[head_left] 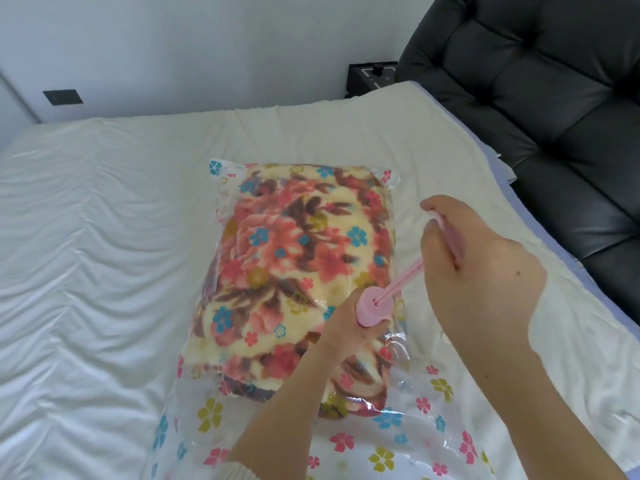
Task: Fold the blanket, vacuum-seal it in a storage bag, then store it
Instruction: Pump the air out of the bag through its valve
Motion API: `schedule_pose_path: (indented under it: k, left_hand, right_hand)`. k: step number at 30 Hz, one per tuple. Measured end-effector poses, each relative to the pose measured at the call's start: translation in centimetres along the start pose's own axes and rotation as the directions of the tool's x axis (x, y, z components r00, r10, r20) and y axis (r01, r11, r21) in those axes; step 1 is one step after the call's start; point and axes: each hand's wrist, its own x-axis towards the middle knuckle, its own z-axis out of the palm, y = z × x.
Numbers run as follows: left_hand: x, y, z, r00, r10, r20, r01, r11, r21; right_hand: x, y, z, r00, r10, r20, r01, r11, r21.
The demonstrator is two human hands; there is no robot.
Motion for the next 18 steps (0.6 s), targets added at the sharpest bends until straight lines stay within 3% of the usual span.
schedule_pose_path:
  k: [1,4,7,9,12,13,15,18]
  left_hand:
    - [0.0,0.2,0.0,1.0,-0.003,0.007,0.003,1.0,-0.011]
    - [0.4,-0.2,-0.1,0.998,-0.04,0.044,0.04,0.999,-0.013]
    - [0.4,-0.3,-0.3,0.999,-0.025,0.029,0.023,0.999,0.039]
    - [0.2,-0.8,-0.2,1.0,0.007,0.014,-0.007,0.999,0.039]
    - [0.1,-0.9,-0.1,1.0,0.028,0.009,-0.028,0.999,0.015]
    - [0.1,-0.7,0.0,1.0,0.023,0.018,-0.023,1.0,0.001]
    - [-0.3,0.0,0.1,0.999,0.003,0.049,-0.001,0.999,-0.051]
    - [-0.1,-0.7,0.2,0.998,0.011,0.064,-0.01,1.0,-0.018]
  right_hand:
    - [-0.5,0.2,0.8,1.0,0.014,0.012,-0.015,1.0,0.01]
    - [-4.5,0.9,5.8,0.933,-0.011,0.359,0.064,0.989,-0.136]
    - [-3.1,1.3,4.8,0.936,-0.138,0.323,0.186,0.975,-0.123]
    - [-1.2,0.6,1.9,0.978,-0.142,0.153,0.157,0.984,-0.089]
    - [-0.3,0.0,0.1,0.999,-0.01,0.044,0.011,1.0,-0.029]
    - [-1.4,0.3,1.3,0.996,0.004,0.093,0.0,0.999,-0.049]
    - [-4.6,0.7,4.6,0.93,0.003,0.368,0.046,0.991,-0.124]
    - [-3.9,1.8,4.4,0.942,-0.1,0.32,0.141,0.984,-0.106]
